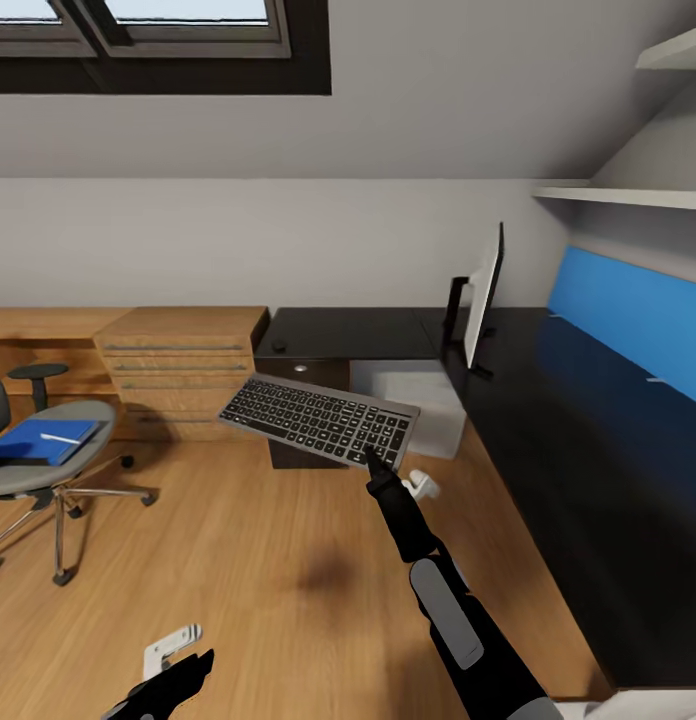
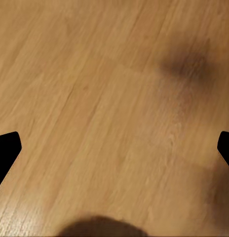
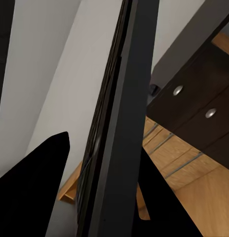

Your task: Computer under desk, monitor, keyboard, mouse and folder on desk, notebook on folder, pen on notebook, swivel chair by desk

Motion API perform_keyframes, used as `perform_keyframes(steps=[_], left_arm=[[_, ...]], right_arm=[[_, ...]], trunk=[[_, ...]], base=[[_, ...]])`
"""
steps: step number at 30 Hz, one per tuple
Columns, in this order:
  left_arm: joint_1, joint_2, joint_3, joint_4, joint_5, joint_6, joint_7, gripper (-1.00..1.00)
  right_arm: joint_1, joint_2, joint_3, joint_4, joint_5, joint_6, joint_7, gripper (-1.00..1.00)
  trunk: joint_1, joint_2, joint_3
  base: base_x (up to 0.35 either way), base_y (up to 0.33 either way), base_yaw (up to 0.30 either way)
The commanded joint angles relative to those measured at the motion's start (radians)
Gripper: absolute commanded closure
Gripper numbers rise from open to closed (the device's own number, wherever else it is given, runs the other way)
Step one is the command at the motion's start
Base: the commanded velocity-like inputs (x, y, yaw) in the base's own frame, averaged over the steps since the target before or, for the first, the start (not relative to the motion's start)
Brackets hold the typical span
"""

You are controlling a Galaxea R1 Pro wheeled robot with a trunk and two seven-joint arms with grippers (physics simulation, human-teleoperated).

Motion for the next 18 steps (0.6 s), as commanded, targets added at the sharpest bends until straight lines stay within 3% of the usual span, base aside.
perform_keyframes(steps=[1, 18], left_arm=[[0.0, 0.001, -0.005, -0.002, 0.01, 0.002, 0.009, -1.0], [0.0, 0.001, -0.005, -0.001, 0.011, 0.002, 0.009, -1.0]], right_arm=[[-0.001, 0.0, 0.002, 0.0, -0.01, -0.004, 0.002, 1.0], [-0.001, -0.001, 0.0, 0.001, -0.01, -0.005, 0.002, 1.0]], trunk=[[0.001, 0.0, -0.001], [0.001, 0.0, -0.001]], base=[[0.319, 0.123, 0.0], [0.319, 0.125, 0.0]])
